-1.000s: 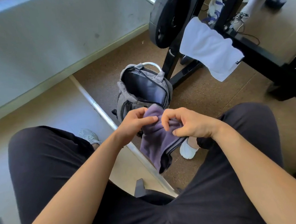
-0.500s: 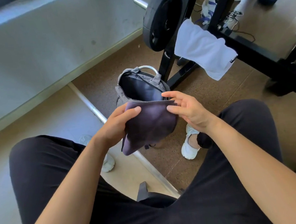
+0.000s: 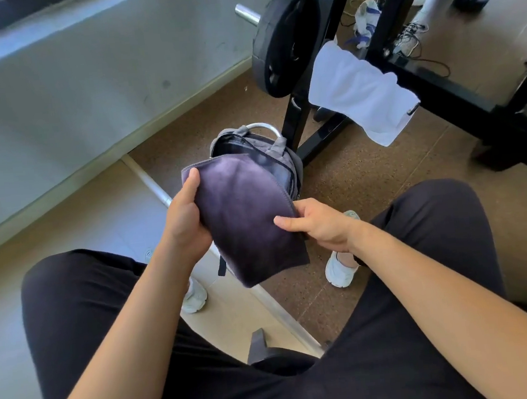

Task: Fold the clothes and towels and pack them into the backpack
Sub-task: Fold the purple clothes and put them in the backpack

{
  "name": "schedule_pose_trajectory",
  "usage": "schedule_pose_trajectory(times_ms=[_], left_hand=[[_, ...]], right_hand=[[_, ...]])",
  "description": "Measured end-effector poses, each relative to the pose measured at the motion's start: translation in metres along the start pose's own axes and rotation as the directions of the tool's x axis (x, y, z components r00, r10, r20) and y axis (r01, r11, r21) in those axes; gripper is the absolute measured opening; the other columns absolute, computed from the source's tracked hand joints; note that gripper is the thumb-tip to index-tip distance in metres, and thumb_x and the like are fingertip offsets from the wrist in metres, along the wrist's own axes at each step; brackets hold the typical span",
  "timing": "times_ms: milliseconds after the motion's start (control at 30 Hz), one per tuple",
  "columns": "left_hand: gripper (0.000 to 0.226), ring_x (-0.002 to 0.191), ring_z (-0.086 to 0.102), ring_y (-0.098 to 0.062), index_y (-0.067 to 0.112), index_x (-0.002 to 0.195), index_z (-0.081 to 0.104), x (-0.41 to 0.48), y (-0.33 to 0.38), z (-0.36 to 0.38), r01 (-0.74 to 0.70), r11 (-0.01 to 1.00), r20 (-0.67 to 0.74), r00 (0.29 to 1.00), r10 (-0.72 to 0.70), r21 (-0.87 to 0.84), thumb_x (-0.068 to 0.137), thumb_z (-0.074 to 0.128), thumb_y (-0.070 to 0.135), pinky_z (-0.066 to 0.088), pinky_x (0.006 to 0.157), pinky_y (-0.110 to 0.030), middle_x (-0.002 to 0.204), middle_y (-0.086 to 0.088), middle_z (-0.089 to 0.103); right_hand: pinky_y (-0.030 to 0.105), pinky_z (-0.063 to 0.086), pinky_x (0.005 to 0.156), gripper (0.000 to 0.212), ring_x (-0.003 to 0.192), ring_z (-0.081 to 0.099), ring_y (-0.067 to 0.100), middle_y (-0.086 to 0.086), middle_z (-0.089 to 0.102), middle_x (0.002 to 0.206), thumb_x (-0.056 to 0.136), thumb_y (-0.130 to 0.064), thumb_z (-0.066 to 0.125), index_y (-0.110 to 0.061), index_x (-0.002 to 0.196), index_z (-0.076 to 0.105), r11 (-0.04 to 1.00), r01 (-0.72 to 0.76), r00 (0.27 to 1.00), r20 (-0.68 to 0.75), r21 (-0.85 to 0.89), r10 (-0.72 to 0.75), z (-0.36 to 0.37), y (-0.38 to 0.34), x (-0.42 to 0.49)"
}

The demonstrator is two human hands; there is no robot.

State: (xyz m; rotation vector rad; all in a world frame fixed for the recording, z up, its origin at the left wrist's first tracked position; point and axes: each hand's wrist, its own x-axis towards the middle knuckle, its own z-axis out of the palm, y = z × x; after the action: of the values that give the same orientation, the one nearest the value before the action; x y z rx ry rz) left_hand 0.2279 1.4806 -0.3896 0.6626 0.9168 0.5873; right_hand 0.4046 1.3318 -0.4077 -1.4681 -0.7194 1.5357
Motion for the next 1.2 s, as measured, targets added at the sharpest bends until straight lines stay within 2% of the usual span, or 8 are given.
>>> schedule_pose_trajectory(times_ms=[167, 267, 367, 500, 667, 900, 1067, 1200], left_hand=[[0.054, 0.062, 0.062, -0.014, 0.014, 0.088, 0.073, 0.007, -0.009, -0.013, 0.011, 1.0, 0.01, 1.0, -0.011, 0.004, 0.097, 0.052, 0.064, 0.047, 0.061, -0.027, 0.067, -0.001, 0.064], [0.074, 0.071, 0.05, -0.026, 0.012, 0.104, 0.075, 0.009, -0.018, -0.02, 0.087, 0.994, 0.122, 0.988, -0.094, 0.059, 0.08, 0.058, 0.08, 0.039, 0.063, -0.035, 0.08, -0.009, 0.05], [0.086, 0.08, 0.063, -0.031, 0.008, 0.098, 0.08, 0.0, -0.029, -0.012, 0.145, 0.971, 0.223, 0.957, -0.187, 0.192, 0.084, 0.039, 0.083, 0.048, 0.072, -0.035, 0.088, -0.017, 0.066], [0.056, 0.079, 0.071, -0.019, 0.008, 0.103, 0.076, -0.013, -0.039, 0.0, 0.123, 0.942, 0.277, 0.937, -0.214, 0.312, 0.088, 0.06, 0.06, 0.053, 0.066, -0.029, 0.086, -0.007, 0.076], [0.016, 0.072, 0.067, -0.011, 0.007, 0.089, 0.073, -0.011, -0.045, -0.001, -0.133, 0.844, 0.144, 0.987, 0.067, 0.52, 0.093, 0.074, 0.022, 0.05, 0.062, -0.019, 0.074, 0.0, 0.074], [0.034, 0.056, 0.052, -0.007, 0.015, 0.071, 0.064, 0.001, -0.05, -0.014, -0.25, 0.542, 0.054, 0.935, 0.351, 0.802, 0.08, 0.086, 0.04, 0.042, 0.054, -0.024, 0.058, 0.007, 0.06], [0.042, 0.064, 0.055, -0.015, 0.02, 0.103, 0.054, 0.001, -0.038, -0.018, -0.346, 0.654, 0.135, 0.927, 0.351, 0.673, 0.079, 0.088, 0.016, 0.047, 0.058, -0.024, 0.071, -0.005, 0.062], [0.079, 0.072, 0.056, -0.007, 0.025, 0.139, 0.055, 0.009, -0.028, -0.03, -0.44, 0.34, 0.37, 0.894, 0.253, 0.831, 0.071, 0.093, 0.012, 0.051, 0.067, -0.019, 0.086, 0.002, 0.06]], right_hand=[[0.027, 0.057, 0.086, 0.025, 0.113, 0.069, 0.023, 0.013, 0.073, 0.117, 0.102, -0.014, 0.055, -0.001, 0.121, 0.065, 0.99, 0.002, 1.0, -0.024, 0.143, 0.002, 0.001, -0.008, -0.004], [0.03, 0.056, 0.094, 0.032, 0.121, 0.065, 0.026, 0.014, 0.07, 0.123, 0.103, -0.016, 0.051, 0.0, 0.13, 0.059, 0.955, 0.039, 0.999, -0.038, 0.295, -0.029, 0.0, -0.017, -0.009], [0.031, 0.055, 0.096, 0.031, 0.119, 0.066, 0.022, 0.011, 0.071, 0.121, 0.103, -0.019, 0.05, -0.006, 0.129, 0.061, 0.915, 0.072, 0.996, -0.079, 0.396, -0.044, -0.004, -0.024, -0.013], [0.03, 0.056, 0.093, 0.026, 0.115, 0.068, 0.021, 0.009, 0.072, 0.118, 0.102, -0.017, 0.051, -0.009, 0.125, 0.063, 0.907, 0.099, 0.993, -0.096, 0.41, -0.065, -0.01, -0.024, -0.014], [0.032, 0.056, 0.095, 0.027, 0.113, 0.069, 0.022, 0.013, 0.073, 0.117, 0.095, -0.007, 0.065, -0.002, 0.122, 0.065, 0.989, 0.054, 0.985, -0.17, 0.139, -0.03, -0.023, -0.009, -0.005], [0.026, 0.052, 0.088, 0.049, 0.11, 0.066, 0.019, 0.008, 0.071, 0.115, 0.082, -0.015, 0.082, -0.013, 0.124, 0.059, 0.99, 0.003, 0.89, -0.451, -0.14, -0.067, -0.024, 0.005, 0.005], [0.035, 0.046, 0.108, 0.078, 0.13, 0.051, 0.014, -0.001, 0.055, 0.141, 0.08, -0.016, 0.084, -0.029, 0.147, 0.045, 0.942, 0.062, 0.944, -0.287, -0.33, -0.163, -0.029, 0.006, 0.003], [0.028, 0.042, 0.104, 0.081, 0.135, 0.045, 0.013, -0.007, 0.048, 0.148, 0.079, -0.017, 0.083, -0.028, 0.149, 0.043, 0.807, 0.046, 0.95, -0.224, -0.588, -0.217, -0.027, 0.005, 0.001]])
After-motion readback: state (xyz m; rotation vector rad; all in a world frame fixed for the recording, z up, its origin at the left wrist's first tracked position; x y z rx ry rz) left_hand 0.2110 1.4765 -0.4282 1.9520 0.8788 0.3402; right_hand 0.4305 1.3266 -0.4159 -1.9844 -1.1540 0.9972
